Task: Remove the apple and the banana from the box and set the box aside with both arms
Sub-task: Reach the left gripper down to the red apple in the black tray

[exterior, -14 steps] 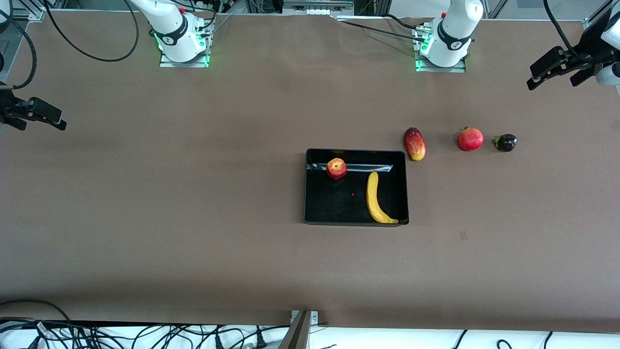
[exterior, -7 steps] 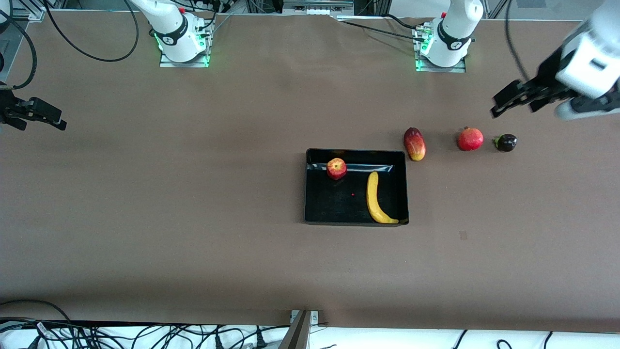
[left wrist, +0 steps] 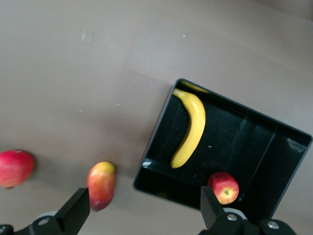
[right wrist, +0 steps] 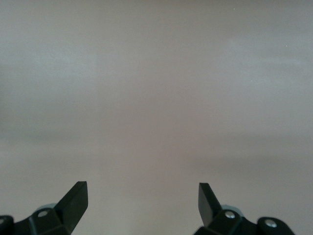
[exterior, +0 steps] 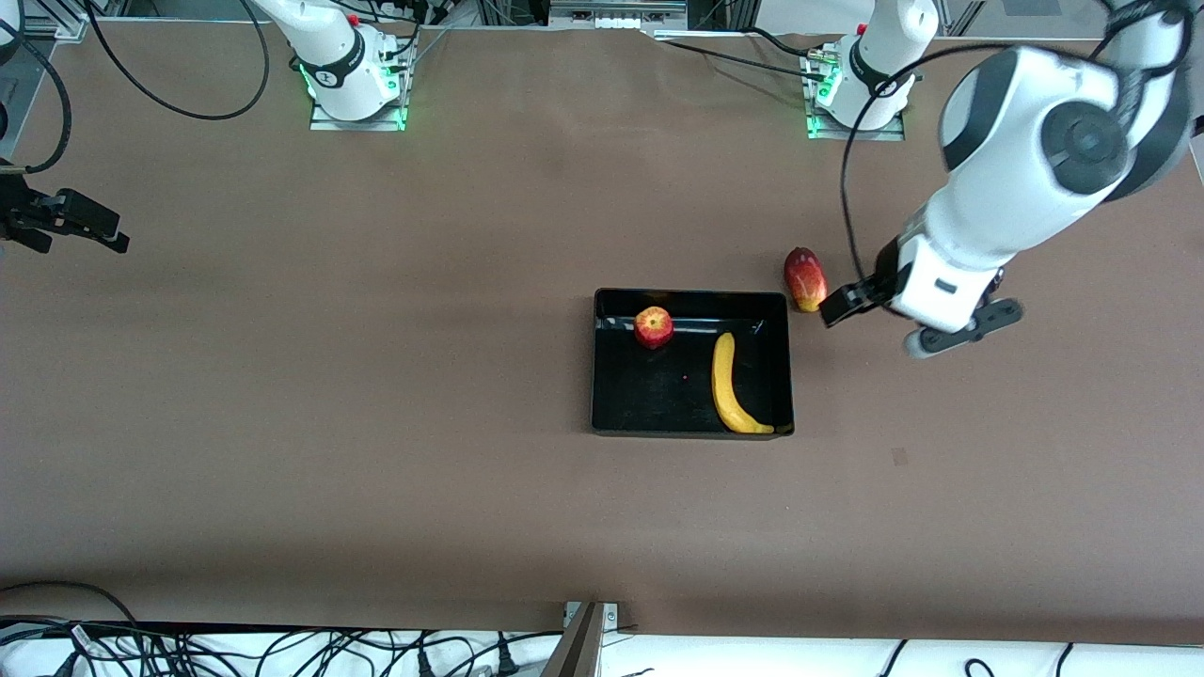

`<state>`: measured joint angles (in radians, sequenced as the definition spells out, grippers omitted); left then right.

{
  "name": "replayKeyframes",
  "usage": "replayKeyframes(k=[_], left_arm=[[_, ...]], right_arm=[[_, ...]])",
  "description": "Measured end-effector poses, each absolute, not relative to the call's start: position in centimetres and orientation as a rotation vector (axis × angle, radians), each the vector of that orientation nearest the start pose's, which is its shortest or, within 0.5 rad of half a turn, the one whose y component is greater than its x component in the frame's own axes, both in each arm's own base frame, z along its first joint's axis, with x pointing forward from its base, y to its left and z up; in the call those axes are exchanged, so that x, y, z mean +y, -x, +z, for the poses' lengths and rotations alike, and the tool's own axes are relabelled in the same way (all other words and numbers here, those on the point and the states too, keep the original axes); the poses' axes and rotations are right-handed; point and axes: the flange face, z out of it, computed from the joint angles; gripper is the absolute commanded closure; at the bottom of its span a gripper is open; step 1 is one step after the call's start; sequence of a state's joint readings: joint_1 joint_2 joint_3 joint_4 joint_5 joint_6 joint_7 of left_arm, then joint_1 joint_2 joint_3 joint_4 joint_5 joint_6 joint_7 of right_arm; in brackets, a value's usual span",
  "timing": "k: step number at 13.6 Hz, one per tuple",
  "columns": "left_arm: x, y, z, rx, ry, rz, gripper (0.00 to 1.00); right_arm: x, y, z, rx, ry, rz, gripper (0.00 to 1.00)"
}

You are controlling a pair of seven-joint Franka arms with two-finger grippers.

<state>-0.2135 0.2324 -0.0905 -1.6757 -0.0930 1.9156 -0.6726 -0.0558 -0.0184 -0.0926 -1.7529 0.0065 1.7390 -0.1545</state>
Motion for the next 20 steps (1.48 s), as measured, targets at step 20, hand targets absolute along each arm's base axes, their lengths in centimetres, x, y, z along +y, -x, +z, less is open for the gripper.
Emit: replayKeyframes(k=[20], left_arm=[[-42.2, -53.7, 25.2, -0.608, 3.162, 0.126, 0.0]], right_arm=[[-8.2, -55.1, 56.2, -0.008, 3.134, -0.008, 0.0]])
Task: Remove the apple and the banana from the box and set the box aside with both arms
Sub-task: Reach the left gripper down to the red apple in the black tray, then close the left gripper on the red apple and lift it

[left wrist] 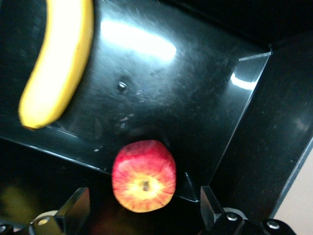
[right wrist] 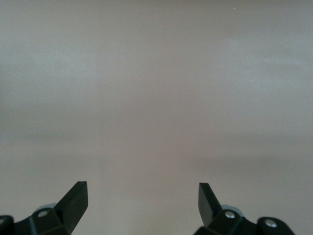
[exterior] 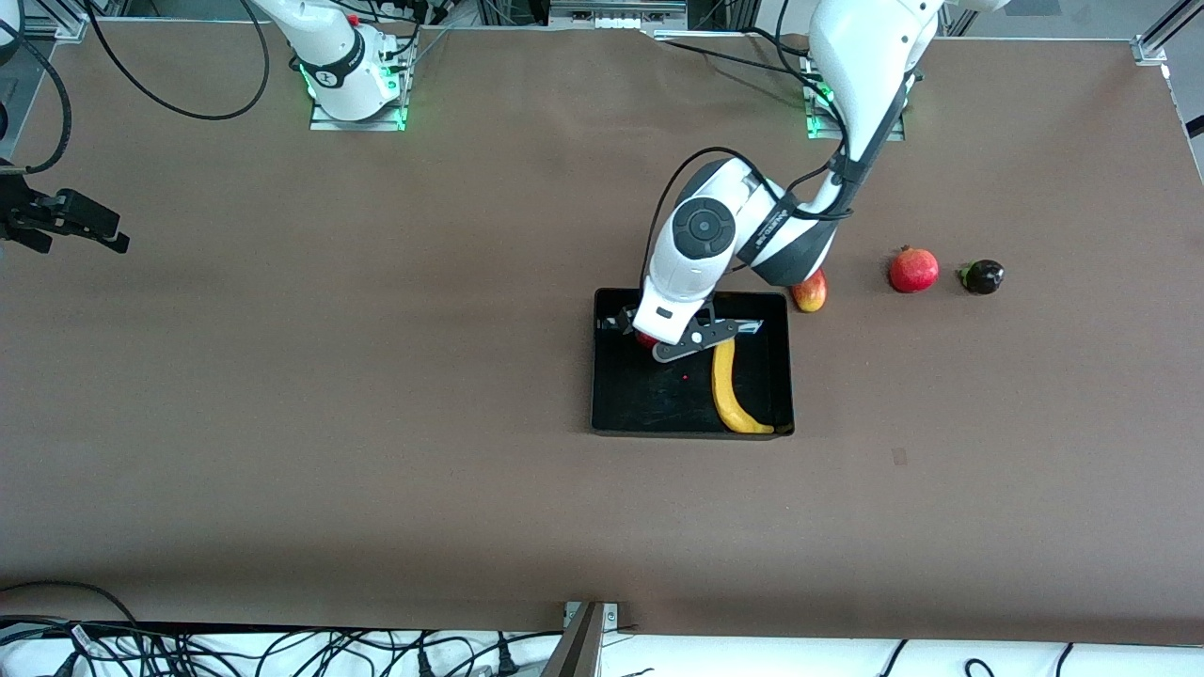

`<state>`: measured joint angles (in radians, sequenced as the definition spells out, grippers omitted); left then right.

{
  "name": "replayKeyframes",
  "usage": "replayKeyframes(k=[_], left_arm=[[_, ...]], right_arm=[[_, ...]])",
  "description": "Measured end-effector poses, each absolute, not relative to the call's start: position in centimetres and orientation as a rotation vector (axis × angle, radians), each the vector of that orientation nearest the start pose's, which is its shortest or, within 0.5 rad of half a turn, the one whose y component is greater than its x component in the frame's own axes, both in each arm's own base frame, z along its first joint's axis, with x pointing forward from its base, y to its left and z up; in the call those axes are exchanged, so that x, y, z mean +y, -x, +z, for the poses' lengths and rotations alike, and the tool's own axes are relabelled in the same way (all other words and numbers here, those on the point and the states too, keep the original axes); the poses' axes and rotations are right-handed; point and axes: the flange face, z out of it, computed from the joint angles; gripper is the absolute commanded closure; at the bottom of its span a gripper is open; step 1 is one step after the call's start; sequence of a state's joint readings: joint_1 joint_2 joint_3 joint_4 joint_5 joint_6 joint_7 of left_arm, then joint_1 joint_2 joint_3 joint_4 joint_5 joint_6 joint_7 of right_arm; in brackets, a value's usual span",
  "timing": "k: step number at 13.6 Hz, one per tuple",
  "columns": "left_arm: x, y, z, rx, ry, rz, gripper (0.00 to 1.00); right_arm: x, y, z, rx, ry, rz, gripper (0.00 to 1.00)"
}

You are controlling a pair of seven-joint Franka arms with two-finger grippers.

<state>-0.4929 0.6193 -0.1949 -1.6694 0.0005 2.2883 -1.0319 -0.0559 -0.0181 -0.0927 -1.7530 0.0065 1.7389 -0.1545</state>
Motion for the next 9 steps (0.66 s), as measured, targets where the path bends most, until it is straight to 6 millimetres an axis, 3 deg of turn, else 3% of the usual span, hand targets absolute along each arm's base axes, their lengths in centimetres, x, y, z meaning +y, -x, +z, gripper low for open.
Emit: replayKeyframes(k=[3, 9], left_arm=[[-42.4, -53.5, 22.6, -0.61, 3.163, 0.143, 0.0], [-42.5, -53.5, 19.5, -0.622, 3.173, 0.143, 0.0]], right_arm=[[-8.2, -55.1, 56.2, -0.008, 3.134, -0.008, 0.0], [-8.2, -55.1, 56.2, -0.008, 3.134, -0.008, 0.0]])
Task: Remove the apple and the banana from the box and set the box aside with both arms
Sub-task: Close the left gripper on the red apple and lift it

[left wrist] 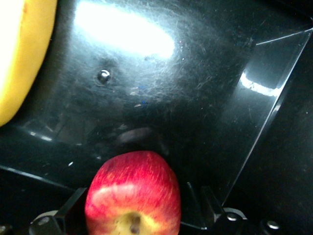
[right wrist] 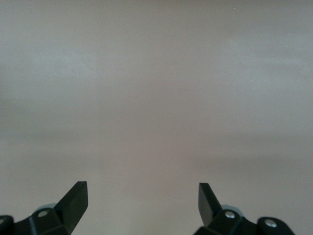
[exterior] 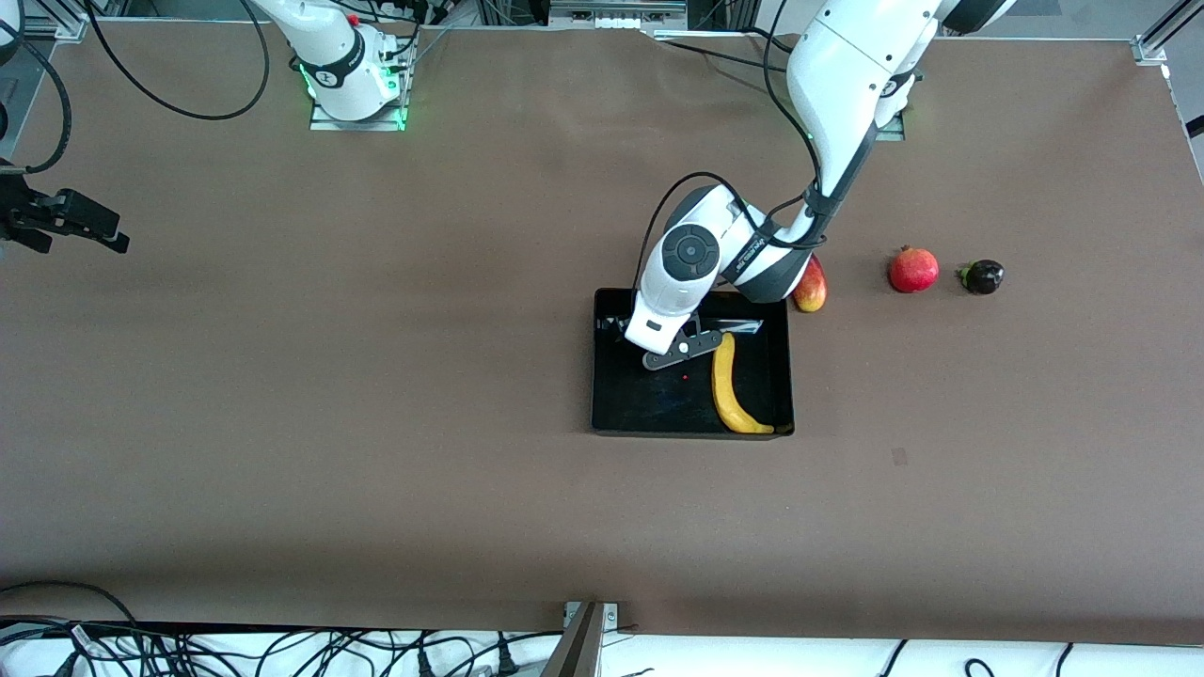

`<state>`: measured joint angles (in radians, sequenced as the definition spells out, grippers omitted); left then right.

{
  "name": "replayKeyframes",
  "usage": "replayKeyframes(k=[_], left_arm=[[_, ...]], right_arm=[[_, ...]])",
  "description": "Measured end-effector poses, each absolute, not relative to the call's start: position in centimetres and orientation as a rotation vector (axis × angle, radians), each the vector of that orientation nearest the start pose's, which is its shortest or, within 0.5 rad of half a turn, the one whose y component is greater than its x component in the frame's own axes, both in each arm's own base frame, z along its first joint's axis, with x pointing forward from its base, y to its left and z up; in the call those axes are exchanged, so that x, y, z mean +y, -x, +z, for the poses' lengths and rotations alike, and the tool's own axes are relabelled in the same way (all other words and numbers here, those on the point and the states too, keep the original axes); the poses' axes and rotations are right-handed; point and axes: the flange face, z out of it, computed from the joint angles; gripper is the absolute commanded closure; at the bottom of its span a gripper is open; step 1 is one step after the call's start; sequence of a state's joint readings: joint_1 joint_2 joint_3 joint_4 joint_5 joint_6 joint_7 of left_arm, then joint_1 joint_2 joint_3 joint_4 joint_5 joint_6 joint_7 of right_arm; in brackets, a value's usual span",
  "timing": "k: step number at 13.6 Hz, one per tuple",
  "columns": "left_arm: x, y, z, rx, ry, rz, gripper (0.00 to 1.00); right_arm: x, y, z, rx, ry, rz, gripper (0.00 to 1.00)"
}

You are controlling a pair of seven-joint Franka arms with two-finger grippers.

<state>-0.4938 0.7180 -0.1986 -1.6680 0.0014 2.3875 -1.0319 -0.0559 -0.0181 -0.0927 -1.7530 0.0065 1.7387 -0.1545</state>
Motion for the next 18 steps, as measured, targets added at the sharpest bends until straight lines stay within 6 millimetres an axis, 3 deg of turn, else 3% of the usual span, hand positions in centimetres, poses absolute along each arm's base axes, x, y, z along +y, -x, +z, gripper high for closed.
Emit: replayKeyframes(k=[10, 11, 13, 14, 16, 18], left_arm=[[-42.4, -52.7, 17.0, -0.63, 3.164, 0.166, 0.0], [-42.5, -52.7, 17.0, -0.628, 3.164, 0.167, 0.18], [-42.6, -52.5, 17.0, -0.642, 3.16, 0.17, 0.76], [-42.7, -52.5, 17.0, -0.647, 3.158, 0.171, 0.88], [-42.7, -52.5, 17.0, -0.65, 3.157, 0.171, 0.97], [-42.7, -52.5, 17.1, -0.65, 3.158, 0.171, 1.0]], right_arm=[[-8.2, -55.1, 56.2, -0.007, 3.134, -0.007, 0.0], [-8.2, -55.1, 56.2, -0.007, 3.134, -0.007, 0.0], [-8.2, -55.1, 56.2, -0.007, 3.134, -0.007, 0.0], [-8.2, -55.1, 56.2, -0.007, 3.134, -0.007, 0.0], [-8.2, -55.1, 56.2, -0.007, 3.134, -0.006, 0.0], [-8.2, -55.1, 56.2, -0.007, 3.134, -0.006, 0.0]])
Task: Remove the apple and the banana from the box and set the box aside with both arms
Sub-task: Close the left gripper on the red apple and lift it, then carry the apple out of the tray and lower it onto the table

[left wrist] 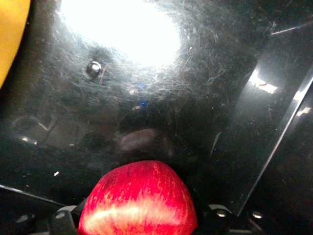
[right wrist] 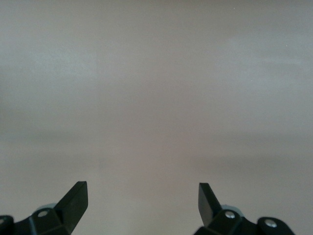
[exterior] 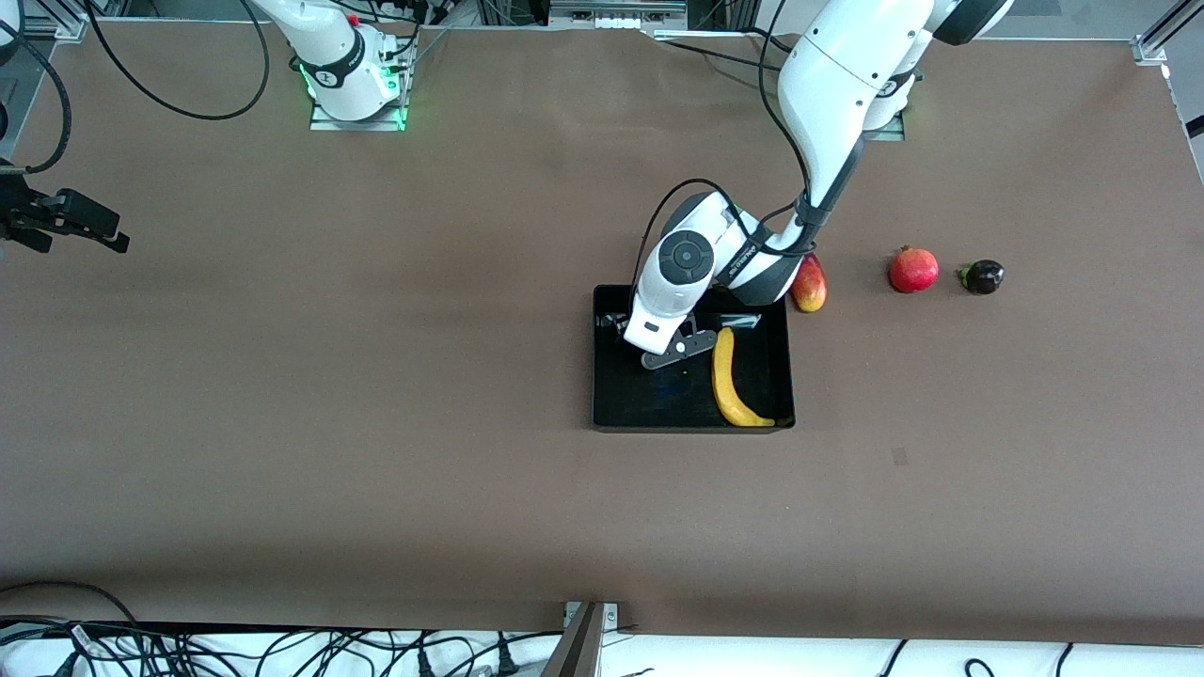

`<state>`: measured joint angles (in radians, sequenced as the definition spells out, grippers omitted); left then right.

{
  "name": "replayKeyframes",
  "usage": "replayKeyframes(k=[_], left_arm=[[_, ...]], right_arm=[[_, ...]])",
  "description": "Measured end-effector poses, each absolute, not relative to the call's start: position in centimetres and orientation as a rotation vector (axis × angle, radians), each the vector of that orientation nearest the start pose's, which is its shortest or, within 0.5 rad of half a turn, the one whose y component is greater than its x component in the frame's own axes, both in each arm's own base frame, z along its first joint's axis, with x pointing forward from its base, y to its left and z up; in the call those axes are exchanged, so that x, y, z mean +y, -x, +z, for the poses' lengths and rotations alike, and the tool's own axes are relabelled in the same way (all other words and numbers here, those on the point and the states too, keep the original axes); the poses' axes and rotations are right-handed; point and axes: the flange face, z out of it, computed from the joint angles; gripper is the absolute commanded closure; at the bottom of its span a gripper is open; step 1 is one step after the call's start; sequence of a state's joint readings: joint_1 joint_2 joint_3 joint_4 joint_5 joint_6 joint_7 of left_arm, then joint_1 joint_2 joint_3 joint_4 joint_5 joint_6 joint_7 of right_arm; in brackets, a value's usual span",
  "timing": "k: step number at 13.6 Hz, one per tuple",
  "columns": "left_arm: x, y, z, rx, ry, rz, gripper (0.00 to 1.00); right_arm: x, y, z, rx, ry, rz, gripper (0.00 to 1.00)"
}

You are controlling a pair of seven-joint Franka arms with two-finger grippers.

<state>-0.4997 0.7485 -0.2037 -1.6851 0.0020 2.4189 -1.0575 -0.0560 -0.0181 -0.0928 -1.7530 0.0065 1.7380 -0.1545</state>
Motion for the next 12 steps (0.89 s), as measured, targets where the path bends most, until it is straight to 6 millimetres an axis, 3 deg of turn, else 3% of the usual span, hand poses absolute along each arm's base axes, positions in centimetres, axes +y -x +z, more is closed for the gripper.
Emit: replayKeyframes(k=[4, 7, 10, 12], left_arm=[[-43.0, -52.2, 18.2, -0.648, 3.148, 0.187, 1.0], [-41.2, -54.4, 23.6, -0.698, 3.116, 0.184, 1.0], [-35.5, -58.2, 29.4, -0.702, 3.104, 0.169, 1.0], [-28.9, -60.6, 31.6, -0.576, 3.097, 0.219, 1.0]], right_arm=[[-8.2, -55.1, 56.2, -0.007, 3.134, -0.006, 0.0], [-8.3, -55.1, 56.2, -0.007, 3.134, -0.006, 0.0], [-8.3, -55.1, 56.2, -0.007, 3.134, -0.006, 0.0], [-8.3, -55.1, 56.2, -0.006, 3.134, -0.006, 0.0]])
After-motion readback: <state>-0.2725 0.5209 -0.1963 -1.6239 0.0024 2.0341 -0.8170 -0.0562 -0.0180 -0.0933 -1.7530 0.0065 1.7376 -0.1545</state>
